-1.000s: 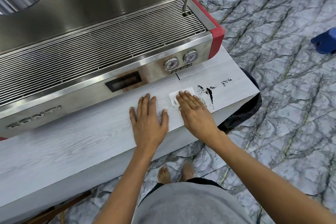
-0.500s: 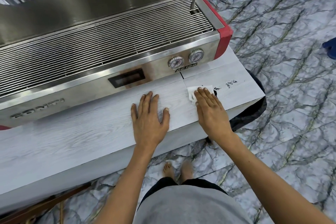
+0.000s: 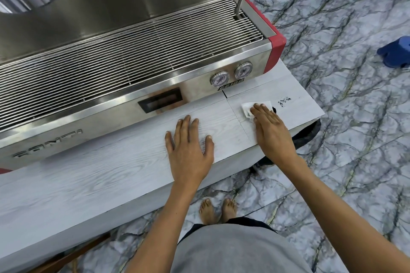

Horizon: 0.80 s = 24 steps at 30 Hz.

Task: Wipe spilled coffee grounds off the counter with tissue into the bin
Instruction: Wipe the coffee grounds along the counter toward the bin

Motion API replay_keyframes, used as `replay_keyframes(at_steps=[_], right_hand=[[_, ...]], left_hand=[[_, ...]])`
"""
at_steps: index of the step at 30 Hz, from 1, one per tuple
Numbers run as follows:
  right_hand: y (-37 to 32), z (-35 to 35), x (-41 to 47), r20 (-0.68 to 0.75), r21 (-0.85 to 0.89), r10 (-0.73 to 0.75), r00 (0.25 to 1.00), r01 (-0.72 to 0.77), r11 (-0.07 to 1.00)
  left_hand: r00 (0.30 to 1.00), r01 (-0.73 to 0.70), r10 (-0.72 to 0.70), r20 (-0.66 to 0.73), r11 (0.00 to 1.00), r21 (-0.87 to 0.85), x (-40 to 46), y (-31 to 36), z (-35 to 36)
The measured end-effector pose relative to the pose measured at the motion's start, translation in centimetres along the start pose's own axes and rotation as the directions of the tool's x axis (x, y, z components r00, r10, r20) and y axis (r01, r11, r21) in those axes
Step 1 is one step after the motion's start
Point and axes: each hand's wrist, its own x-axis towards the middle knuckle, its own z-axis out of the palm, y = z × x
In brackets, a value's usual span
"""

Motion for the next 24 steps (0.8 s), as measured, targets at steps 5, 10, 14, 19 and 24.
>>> replay_keyframes(at_steps=[5, 10, 14, 19, 24], right_hand=[[-0.6, -0.6, -0.4, -0.039, 0.084, -0.006, 0.999, 0.009, 0.996], [-2.7, 0.3, -1.6, -0.015, 0.065, -0.131, 0.991, 0.132, 0.989], [-3.6, 1.4, -1.9, 0.029, 0.006, -0.166, 0.986, 0.166, 0.986], [-4.0, 2.5, -2.0, 0.062, -0.062, -0.183, 0.981, 0.187, 0.980], [-3.8, 2.1, -1.7, 0.032, -0.063, -0.112, 0.993, 0.114, 0.991]], left_hand=[[1.000, -0.008, 0.008, 0.002, 1.000, 0.000, 0.0, 0.0, 0.0], [1.000, -0.017, 0.017, -0.003, 1.000, -0.002, -0.1, -0.1, -0.1], [0.999, -0.033, 0.033, -0.005, 0.999, 0.004, -0.1, -0.1, 0.1], [0.999, -0.043, 0.043, -0.004, 0.999, 0.010, 0.0, -0.3, 0.2], [0.998, -0.054, 0.054, -0.009, 0.998, 0.013, -0.1, -0.4, 0.3]])
